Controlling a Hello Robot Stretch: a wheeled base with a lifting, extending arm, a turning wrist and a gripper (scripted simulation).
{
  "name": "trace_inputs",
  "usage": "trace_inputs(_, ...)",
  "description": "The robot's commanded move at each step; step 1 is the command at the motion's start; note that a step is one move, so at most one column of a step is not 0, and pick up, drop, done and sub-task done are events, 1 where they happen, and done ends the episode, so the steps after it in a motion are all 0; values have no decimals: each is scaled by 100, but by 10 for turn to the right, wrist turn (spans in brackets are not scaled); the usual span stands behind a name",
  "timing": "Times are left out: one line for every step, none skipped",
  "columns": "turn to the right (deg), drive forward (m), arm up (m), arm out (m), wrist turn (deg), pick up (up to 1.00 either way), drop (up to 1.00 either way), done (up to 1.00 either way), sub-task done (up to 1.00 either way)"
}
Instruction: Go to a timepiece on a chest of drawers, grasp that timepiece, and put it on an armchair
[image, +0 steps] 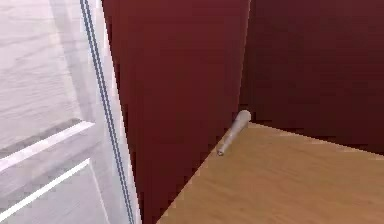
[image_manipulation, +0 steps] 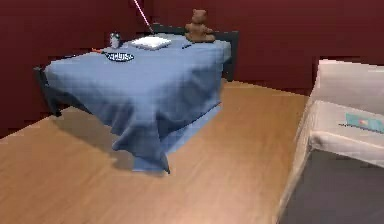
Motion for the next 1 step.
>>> trace_inputs(450,0,0,0,0,0,0,0,0)
